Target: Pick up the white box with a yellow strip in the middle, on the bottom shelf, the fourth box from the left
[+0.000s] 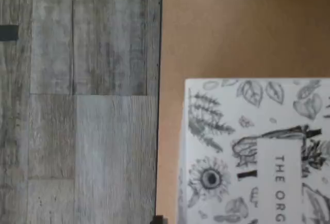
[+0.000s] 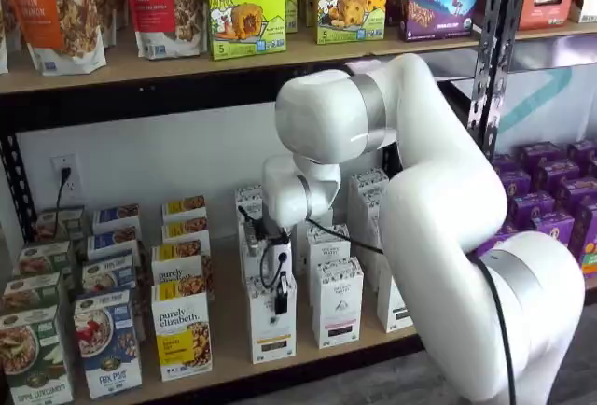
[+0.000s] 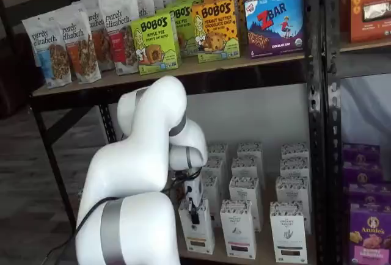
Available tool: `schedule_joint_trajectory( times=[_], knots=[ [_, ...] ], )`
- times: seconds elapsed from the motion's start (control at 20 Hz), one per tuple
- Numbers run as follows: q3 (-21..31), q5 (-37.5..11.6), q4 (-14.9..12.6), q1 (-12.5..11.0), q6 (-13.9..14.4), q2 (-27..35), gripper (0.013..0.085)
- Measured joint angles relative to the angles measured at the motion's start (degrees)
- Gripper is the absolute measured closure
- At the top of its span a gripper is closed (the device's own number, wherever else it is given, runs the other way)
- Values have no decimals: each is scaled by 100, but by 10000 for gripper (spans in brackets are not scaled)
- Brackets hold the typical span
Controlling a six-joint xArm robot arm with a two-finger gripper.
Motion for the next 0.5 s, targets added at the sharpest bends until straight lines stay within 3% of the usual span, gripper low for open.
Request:
schedule_joint_trajectory(
  times=[0.4, 0.5],
  knots=[
    [-2, -39, -17, 39, 50, 32, 330],
    [10, -55, -7, 49, 53, 33, 370]
  ],
)
